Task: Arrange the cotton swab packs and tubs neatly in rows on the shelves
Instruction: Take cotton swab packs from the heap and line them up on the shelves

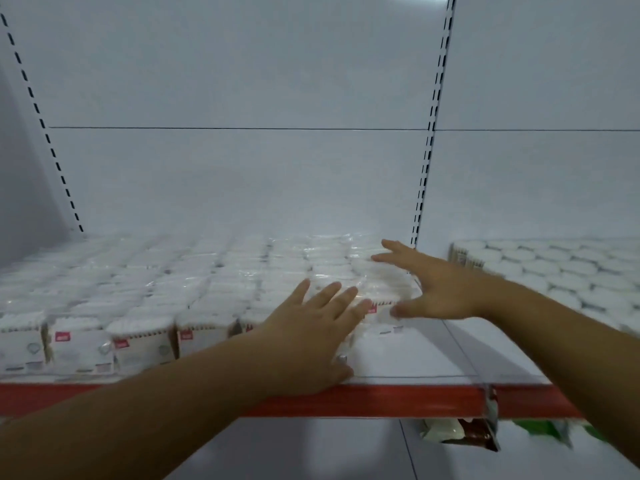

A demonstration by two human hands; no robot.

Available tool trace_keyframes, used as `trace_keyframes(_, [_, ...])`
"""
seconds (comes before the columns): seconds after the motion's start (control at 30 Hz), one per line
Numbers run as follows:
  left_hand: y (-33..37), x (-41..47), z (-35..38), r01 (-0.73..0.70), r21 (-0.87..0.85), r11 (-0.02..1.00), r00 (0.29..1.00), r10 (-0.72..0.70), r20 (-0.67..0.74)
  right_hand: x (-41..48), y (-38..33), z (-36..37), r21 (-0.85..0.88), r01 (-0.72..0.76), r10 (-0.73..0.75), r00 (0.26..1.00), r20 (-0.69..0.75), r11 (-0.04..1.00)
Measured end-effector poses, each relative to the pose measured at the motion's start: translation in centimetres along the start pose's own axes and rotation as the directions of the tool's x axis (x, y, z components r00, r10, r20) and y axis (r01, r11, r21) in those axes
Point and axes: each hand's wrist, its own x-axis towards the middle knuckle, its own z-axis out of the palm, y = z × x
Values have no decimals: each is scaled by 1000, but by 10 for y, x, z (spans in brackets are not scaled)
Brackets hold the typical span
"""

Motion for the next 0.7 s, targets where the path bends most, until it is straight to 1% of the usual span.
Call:
trace_keyframes(0.1, [0,4,7,19,12,1000,1000,-19,-2,18,13,21,-199,4,-2,1000,8,980])
trace_keyframes(0.17, [-2,3,11,36,11,999,999,-36,6,28,17,33,-273,-9,13,1000,13,962])
trace_keyframes(0.37, [2,7,11,61,-7,998,997,-60,53,35,19,40,-267,-14,10,1000,-17,964])
trace_keyframes(0.47, [0,10,5,41,-25,999,994,-39,102,34,19,40,-251,6,-10,1000,-14,968])
trace_keyframes(0.57, [-6,17,-3,-33,-23,999,991,36,133,37,20,40,-169,-16,20,999,26,985])
trace_keyframes(0.67, [-18,31,-14,-115,-77,990,978,126,168,35,21,29,8,-62,61,991,116,998])
trace_keyframes(0.7, [-26,35,-19,-120,-113,986,974,139,177,33,23,23,85,-89,80,991,108,992])
